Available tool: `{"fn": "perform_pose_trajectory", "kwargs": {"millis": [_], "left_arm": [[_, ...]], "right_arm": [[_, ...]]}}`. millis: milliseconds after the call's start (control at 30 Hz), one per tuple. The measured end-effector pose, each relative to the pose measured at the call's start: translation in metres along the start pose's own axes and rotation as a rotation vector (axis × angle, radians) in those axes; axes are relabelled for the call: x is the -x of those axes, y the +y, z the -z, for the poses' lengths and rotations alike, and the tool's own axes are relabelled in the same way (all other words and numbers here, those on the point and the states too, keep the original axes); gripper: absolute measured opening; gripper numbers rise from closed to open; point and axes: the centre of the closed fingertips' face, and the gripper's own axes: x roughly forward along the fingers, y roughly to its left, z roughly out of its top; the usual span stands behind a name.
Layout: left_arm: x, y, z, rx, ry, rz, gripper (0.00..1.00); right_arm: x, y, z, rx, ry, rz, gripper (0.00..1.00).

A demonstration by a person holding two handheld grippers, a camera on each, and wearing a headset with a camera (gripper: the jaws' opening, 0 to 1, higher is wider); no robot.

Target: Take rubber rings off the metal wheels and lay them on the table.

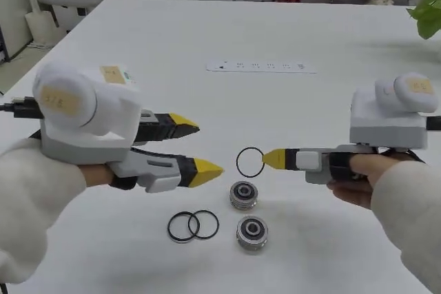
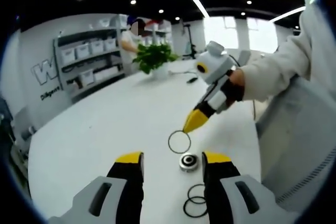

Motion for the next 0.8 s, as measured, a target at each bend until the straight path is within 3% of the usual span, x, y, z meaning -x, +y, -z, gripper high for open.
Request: {"fn": "perform_pose_trajectory", "kwargs": {"millis": [467, 800], "left_arm": [[0.022, 0.006, 0.012, 0.03, 0.009, -0.049, 0.48], [0.031, 0.002, 0.019, 0.054, 0.012, -0.058, 0.49]], "right_arm": [[-0.003, 0.01, 0.002, 0.006, 0.017, -0.029, 0.0], [-0.006, 0.018, 0.004, 0.012, 0.03, -0.052, 0.0]]}}
